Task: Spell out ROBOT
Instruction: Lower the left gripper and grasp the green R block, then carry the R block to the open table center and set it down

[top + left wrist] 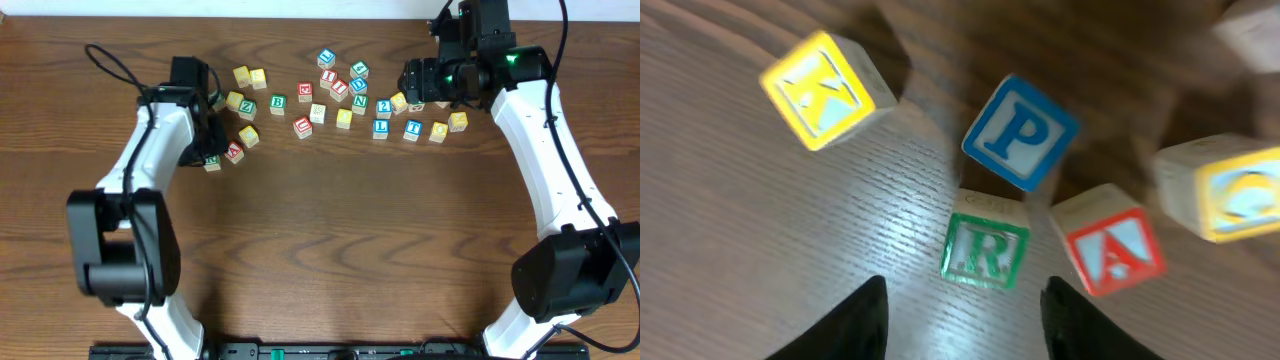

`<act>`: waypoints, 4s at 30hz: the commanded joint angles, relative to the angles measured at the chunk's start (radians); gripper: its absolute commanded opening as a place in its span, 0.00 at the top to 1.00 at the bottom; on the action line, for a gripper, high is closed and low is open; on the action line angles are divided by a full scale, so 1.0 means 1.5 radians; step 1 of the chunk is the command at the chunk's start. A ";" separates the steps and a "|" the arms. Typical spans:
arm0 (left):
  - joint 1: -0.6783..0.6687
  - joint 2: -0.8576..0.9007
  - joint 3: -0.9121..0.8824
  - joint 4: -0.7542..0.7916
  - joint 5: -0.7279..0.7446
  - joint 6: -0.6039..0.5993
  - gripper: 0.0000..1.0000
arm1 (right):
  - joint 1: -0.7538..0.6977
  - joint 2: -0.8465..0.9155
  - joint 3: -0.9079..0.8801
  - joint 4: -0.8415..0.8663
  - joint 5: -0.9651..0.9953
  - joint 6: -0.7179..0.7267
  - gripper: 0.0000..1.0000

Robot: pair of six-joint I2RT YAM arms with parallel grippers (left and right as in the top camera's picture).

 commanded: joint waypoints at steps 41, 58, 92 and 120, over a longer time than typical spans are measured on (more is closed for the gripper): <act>0.002 0.064 -0.036 0.086 -0.015 0.039 0.70 | 0.003 0.001 0.009 -0.021 0.025 0.010 0.12; -0.085 -0.076 -0.019 0.079 -0.021 0.039 0.72 | 0.003 0.001 0.009 -0.012 0.025 0.010 0.11; -0.316 0.075 -0.020 0.170 0.095 -0.045 0.72 | 0.007 0.001 0.008 -0.042 0.027 0.008 0.11; -0.316 0.076 0.013 0.109 0.096 -0.044 0.65 | 0.007 0.001 0.008 -0.055 0.027 0.008 0.10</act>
